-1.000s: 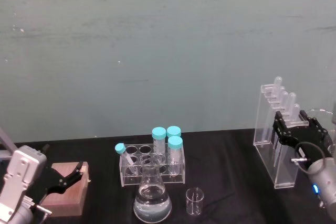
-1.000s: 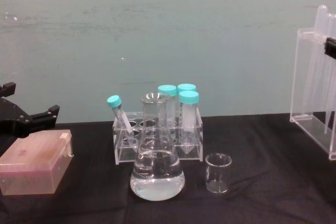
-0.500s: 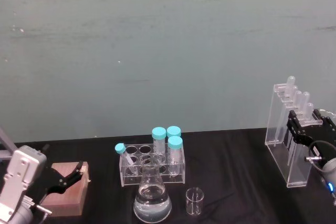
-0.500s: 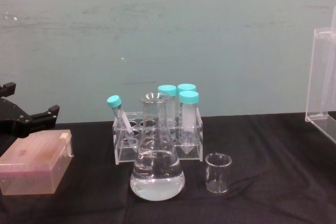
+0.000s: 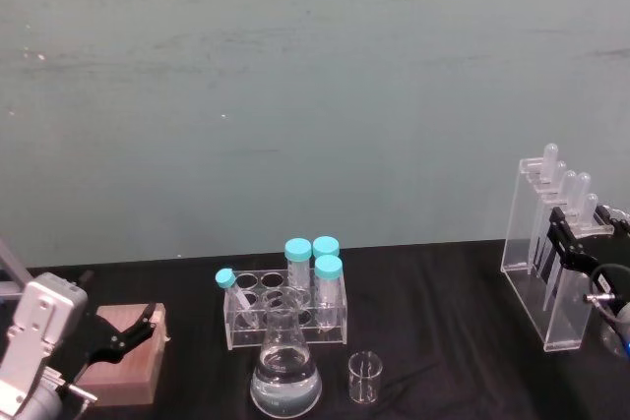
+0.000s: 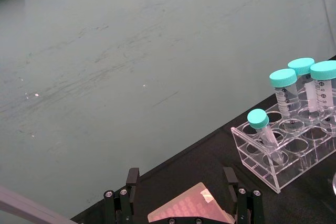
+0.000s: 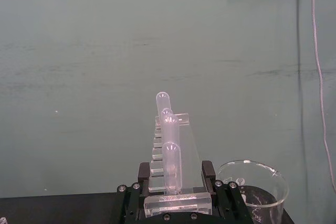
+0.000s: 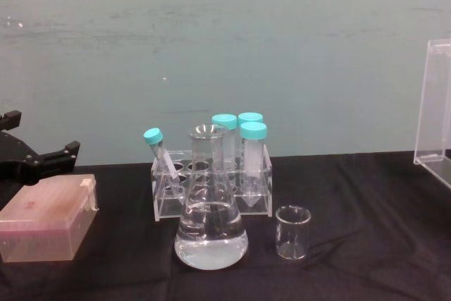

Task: Place the experimental apparatus aside using one hand.

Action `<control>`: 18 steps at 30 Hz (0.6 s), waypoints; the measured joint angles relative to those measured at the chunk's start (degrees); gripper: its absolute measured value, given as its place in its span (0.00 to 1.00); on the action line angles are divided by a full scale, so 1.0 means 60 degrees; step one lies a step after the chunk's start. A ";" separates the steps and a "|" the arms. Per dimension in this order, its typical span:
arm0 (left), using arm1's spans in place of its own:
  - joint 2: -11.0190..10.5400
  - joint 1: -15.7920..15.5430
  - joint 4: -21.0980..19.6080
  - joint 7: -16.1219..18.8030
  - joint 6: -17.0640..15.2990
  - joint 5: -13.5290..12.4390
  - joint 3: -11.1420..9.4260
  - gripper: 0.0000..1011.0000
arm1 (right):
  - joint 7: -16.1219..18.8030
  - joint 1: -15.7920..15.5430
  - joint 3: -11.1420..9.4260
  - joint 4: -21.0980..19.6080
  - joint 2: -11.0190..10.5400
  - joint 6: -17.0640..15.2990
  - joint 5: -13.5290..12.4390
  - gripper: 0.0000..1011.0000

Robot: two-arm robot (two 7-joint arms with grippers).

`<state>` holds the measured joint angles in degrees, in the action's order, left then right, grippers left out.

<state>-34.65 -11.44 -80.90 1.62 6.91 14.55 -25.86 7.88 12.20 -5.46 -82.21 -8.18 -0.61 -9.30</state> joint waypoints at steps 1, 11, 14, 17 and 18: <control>0.0000 0.0001 0.0000 0.0000 0.0000 0.0000 0.0000 0.99 | 0.0028 0.0032 -0.0004 0.0066 -0.0032 0.0031 -0.0038 0.60; 0.0000 0.0001 0.0000 0.0000 0.0000 0.0000 0.0000 0.99 | 0.0122 0.0207 -0.0003 0.0401 -0.0181 0.0127 -0.0225 0.60; 0.0000 0.0000 0.0000 0.0000 0.0000 0.0000 0.0000 0.99 | 0.0147 0.0217 0.0010 0.0437 -0.0203 0.0130 -0.0268 0.60; 0.0001 0.0001 0.0000 0.0000 0.0000 0.0000 0.0000 0.99 | 0.0160 0.0238 0.0040 0.0485 -0.0219 0.0137 -0.0302 0.60; 0.0000 0.0000 0.0000 0.0000 0.0000 0.0000 0.0000 0.99 | 0.0161 0.0241 0.0047 0.0495 -0.0223 0.0137 -0.0313 0.60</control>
<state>-34.65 -11.43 -80.90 1.62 6.90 14.55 -25.86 8.85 13.65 -5.18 -79.24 -9.52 0.21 -11.18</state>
